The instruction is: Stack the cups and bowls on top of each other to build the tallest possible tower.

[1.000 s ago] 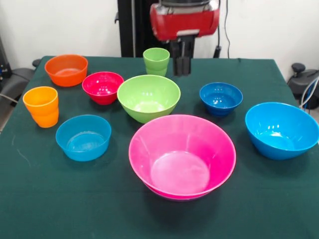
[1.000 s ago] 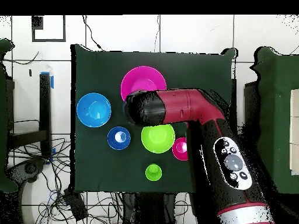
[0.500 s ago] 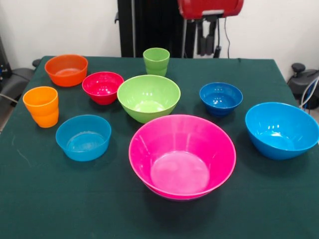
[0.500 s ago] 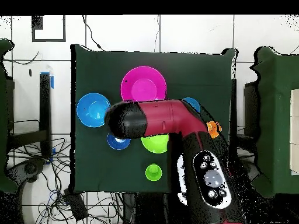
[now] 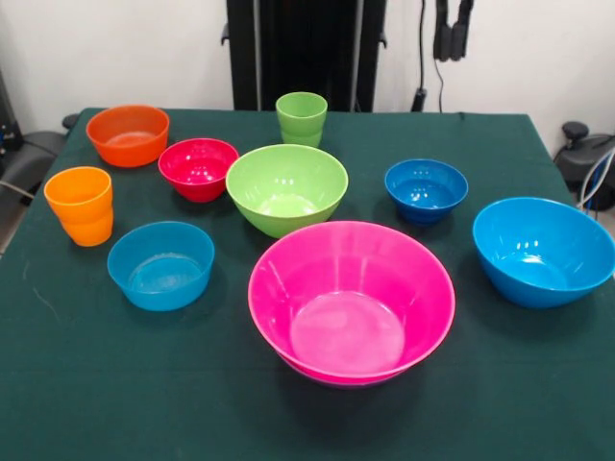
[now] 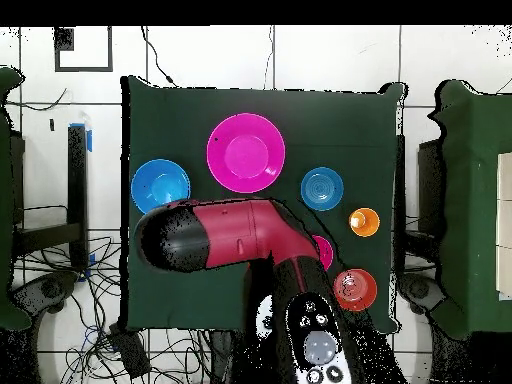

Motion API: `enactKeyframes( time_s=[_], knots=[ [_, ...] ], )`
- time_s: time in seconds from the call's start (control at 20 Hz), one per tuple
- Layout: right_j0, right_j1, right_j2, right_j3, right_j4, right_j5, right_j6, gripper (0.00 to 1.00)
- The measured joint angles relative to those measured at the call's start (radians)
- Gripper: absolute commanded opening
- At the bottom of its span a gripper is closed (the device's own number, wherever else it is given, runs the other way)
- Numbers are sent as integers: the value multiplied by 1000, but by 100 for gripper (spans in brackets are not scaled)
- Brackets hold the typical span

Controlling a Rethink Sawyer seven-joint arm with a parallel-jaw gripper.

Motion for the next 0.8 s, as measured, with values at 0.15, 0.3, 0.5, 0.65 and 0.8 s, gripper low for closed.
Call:
enactKeyframes(
  time_s=[0.15, 0.3, 0.5, 0.65, 0.8],
  knots=[
    [7, -23, -1, 32, 0, -9, 0, 0],
    [8, -41, -1, 65, -1, -26, 0, 0],
    [7, -58, -12, 97, -1, -35, 0, 0],
    [-2, -76, -25, 118, -2, -36, 0, 100],
    [-8, -82, -29, 124, -1, -42, 0, 100]
  ],
)
